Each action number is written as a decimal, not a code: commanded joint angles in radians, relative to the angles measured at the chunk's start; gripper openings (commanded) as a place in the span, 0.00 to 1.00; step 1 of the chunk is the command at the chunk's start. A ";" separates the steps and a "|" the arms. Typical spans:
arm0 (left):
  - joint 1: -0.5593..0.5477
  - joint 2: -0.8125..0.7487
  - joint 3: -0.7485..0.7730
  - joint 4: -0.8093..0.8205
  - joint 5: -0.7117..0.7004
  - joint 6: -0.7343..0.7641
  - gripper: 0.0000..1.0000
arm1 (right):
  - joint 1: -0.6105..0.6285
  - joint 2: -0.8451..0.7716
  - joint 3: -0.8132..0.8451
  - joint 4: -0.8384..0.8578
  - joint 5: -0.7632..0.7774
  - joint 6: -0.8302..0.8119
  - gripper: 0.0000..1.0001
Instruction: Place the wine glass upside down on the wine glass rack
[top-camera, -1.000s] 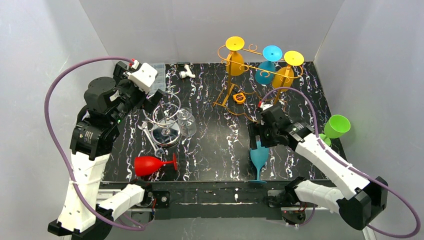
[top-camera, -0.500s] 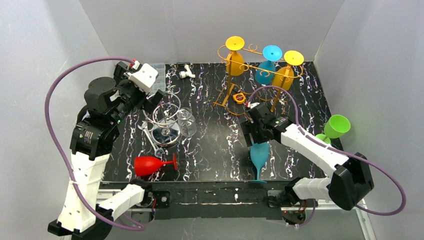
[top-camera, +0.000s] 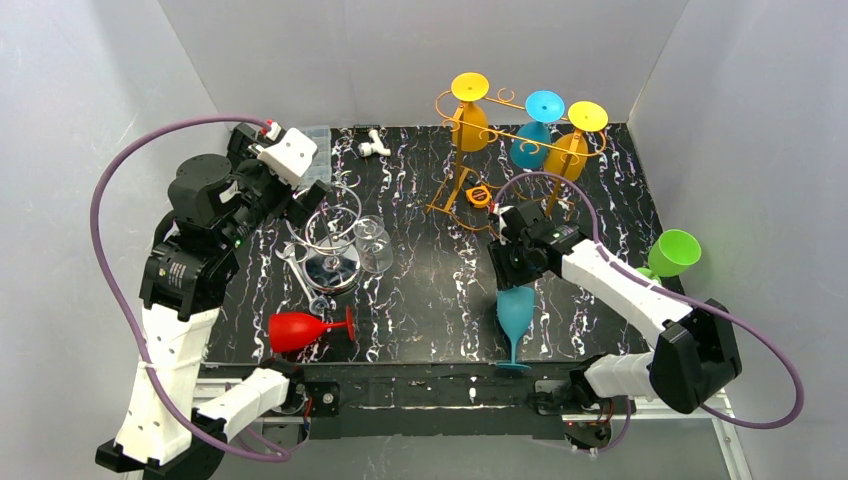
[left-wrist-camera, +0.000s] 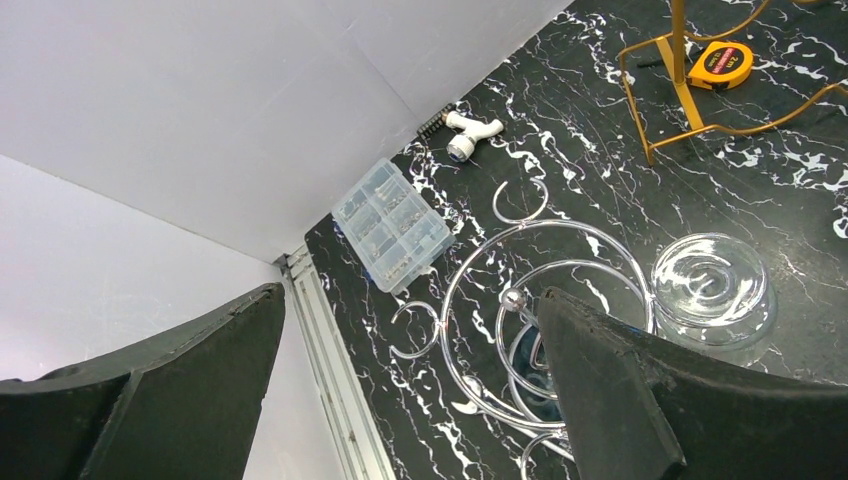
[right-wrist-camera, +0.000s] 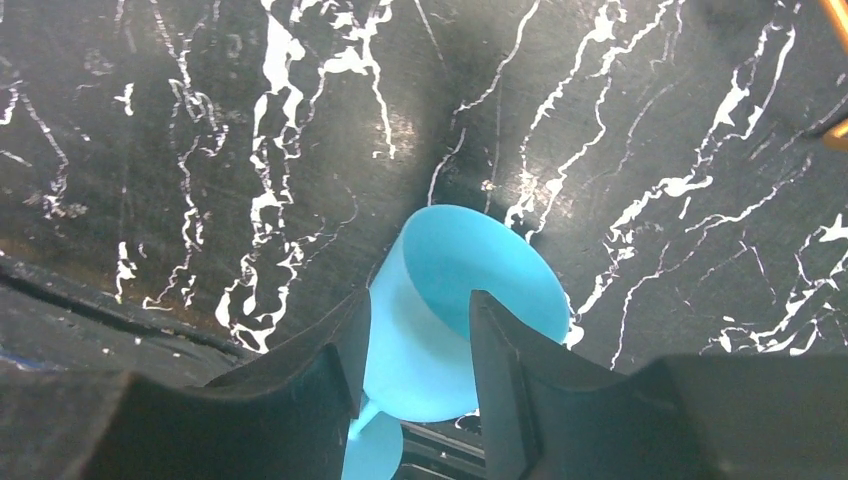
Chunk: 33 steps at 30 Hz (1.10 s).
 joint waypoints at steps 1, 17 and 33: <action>0.003 -0.023 0.003 0.011 0.002 0.017 0.98 | 0.000 -0.006 0.062 -0.049 -0.062 -0.031 0.43; 0.003 -0.061 -0.042 0.044 0.012 0.062 0.98 | -0.015 0.064 0.072 -0.125 -0.179 -0.053 0.61; 0.004 -0.086 -0.059 0.066 0.012 0.092 0.98 | -0.016 0.091 0.188 -0.127 -0.262 -0.024 0.01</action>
